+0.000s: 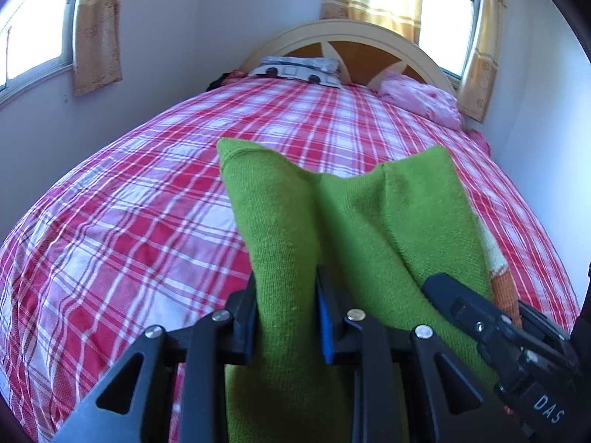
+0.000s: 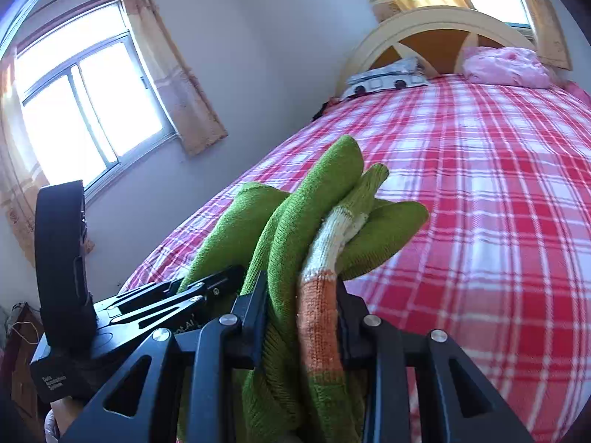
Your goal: Fold small clothes
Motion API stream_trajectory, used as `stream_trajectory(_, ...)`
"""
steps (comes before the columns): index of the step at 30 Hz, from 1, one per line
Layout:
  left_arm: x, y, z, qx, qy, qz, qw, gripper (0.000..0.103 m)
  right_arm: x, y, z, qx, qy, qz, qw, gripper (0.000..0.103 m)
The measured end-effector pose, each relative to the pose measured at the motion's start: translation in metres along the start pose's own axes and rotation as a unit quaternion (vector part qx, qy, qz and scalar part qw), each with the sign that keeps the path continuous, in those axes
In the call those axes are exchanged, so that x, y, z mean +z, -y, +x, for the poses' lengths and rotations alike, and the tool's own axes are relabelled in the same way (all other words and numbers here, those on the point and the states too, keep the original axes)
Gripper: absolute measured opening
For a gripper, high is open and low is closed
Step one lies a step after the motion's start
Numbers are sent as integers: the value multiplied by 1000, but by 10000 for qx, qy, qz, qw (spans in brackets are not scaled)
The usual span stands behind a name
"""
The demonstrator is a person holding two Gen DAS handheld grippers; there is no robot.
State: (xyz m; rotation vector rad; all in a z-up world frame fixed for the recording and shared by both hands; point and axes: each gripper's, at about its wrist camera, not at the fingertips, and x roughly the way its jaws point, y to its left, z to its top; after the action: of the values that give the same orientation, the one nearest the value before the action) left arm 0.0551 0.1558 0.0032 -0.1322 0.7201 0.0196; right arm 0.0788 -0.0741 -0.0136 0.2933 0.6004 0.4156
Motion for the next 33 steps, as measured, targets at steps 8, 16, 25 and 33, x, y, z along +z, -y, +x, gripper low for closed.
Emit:
stream_trajectory(8, 28, -21, 22, 209, 156, 39, 9997, 27, 21, -9, 40, 281, 79, -135, 9995, 31)
stream_trajectory(16, 43, -22, 87, 350, 121, 143, 9992, 27, 41, 14, 96, 33, 177, -255, 9995, 31)
stream_trajectory(25, 31, -31, 129, 431, -296, -168, 9985, 32, 24, 89, 159, -435, -512, 645, 9957, 31)
stream_trajectory(33, 28, -56, 116, 36, -622, -875, 9942, 49, 24, 95, 158, -405, -758, 721, 9937, 38)
